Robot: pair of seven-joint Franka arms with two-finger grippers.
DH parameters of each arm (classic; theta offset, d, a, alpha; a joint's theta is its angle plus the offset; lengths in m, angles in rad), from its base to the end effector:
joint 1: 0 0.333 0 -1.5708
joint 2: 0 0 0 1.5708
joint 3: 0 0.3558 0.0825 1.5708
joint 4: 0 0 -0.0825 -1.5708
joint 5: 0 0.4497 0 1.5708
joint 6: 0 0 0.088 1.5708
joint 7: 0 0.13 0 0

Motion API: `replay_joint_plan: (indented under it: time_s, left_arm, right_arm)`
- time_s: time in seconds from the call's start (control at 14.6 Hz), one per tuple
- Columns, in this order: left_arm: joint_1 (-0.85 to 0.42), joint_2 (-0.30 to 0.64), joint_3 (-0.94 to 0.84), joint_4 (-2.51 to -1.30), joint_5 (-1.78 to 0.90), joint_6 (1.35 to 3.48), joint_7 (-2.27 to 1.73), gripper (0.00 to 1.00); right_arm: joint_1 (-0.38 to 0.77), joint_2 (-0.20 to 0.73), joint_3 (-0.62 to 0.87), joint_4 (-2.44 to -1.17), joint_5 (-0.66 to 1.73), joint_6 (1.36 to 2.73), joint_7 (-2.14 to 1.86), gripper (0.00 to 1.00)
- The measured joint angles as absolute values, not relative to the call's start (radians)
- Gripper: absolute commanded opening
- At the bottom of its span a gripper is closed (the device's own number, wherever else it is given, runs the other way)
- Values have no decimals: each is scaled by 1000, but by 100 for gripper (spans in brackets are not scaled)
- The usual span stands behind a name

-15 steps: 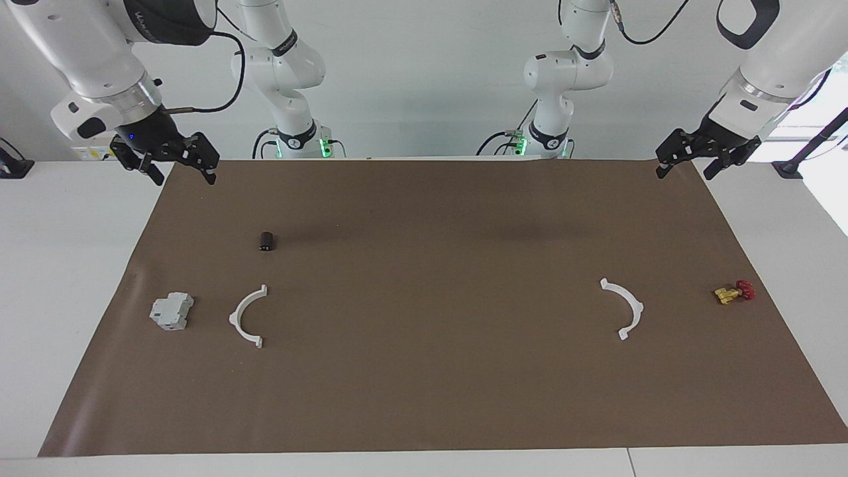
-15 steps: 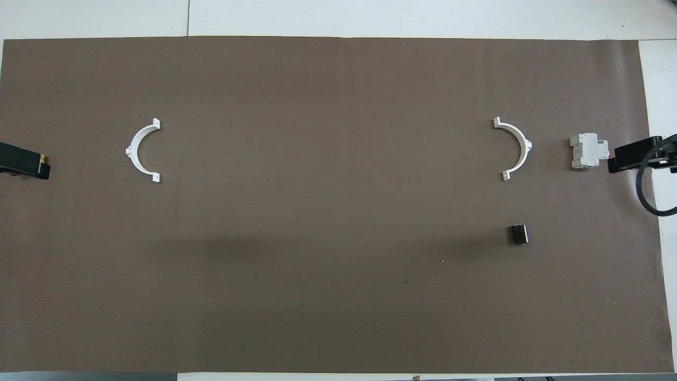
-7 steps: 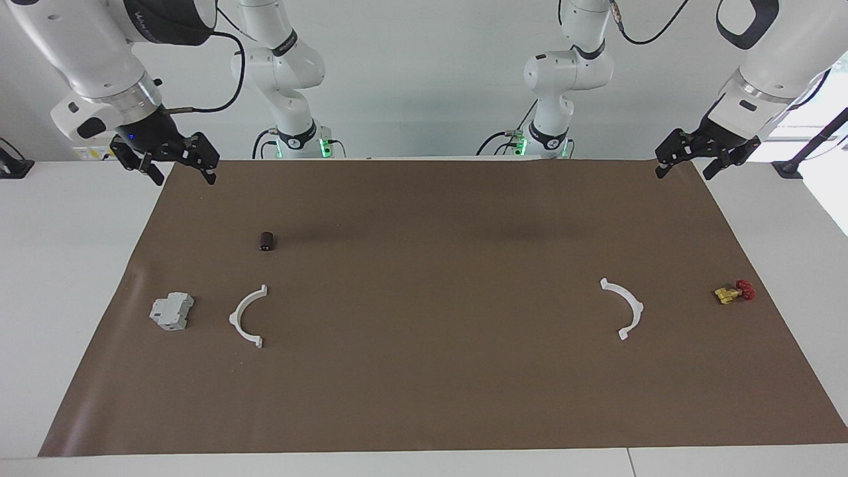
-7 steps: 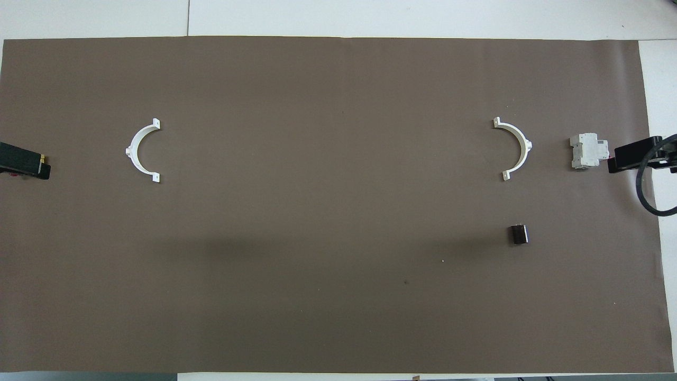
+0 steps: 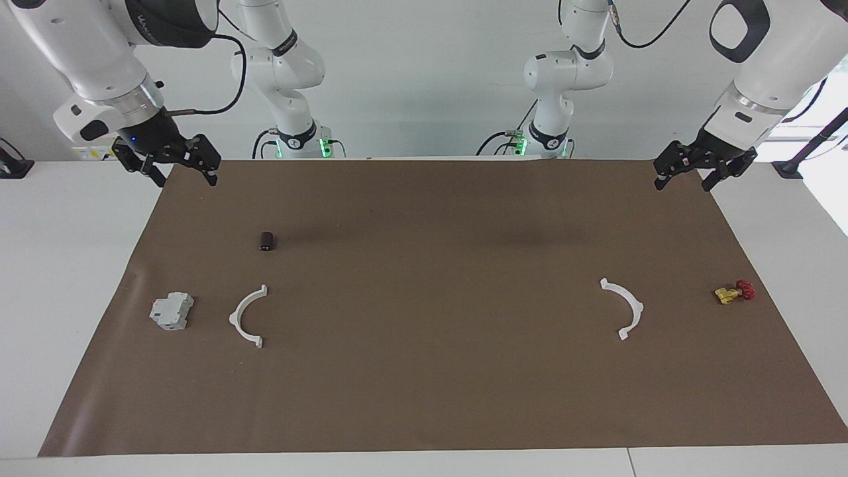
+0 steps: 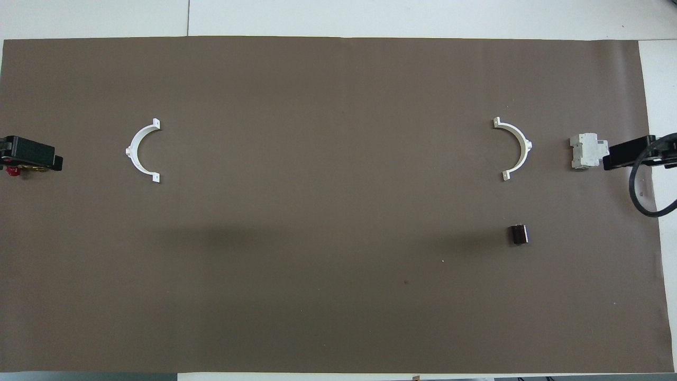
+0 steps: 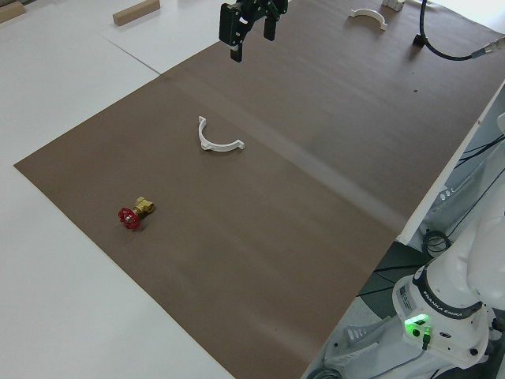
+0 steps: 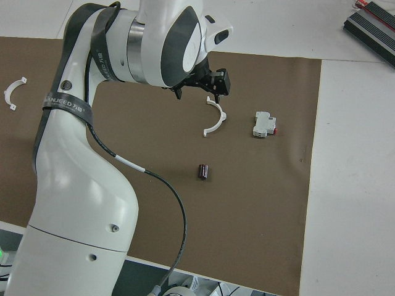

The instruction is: Assemble drain pipe with both arms

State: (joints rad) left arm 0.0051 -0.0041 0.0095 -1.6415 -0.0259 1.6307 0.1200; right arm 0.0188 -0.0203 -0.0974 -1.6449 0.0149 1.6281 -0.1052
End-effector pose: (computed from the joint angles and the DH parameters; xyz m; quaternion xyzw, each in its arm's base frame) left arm 0.6223 0.0059 0.6110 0.9986 -0.0519 -0.0025 0.0131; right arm 0.6154 -0.0472 0.6189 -0.9999 -0.0129 -0.0025 0.0082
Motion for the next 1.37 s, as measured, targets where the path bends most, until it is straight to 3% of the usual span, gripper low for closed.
replay_joint_plan:
  time_s: [0.34, 0.61, 0.75, 1.16, 1.37]
  left_arm:
    - [5, 28, 9, -1788, -26, 1859, 120, 100]
    - [4, 121, 5, -1842, -26, 2013, 120, 100]
    - [4, 160, 5, -1883, -26, 2109, 120, 100]
    - [4, 257, 5, -1951, -26, 2304, 121, 99]
    - [6, 314, 6, -1956, -26, 2366, 123, 99]
  right_arm:
    - [22, 3, -97, -1868, 38, 1939, -134, 100]
    - [19, 194, -97, -1858, 96, 2162, -189, 96]
    - [12, 272, -97, -1831, 100, 2189, -209, 94]
    - [-20, 419, -97, -1805, 150, 2261, -369, 54]
    - [-15, 424, -94, -1805, 150, 2269, -370, 52]
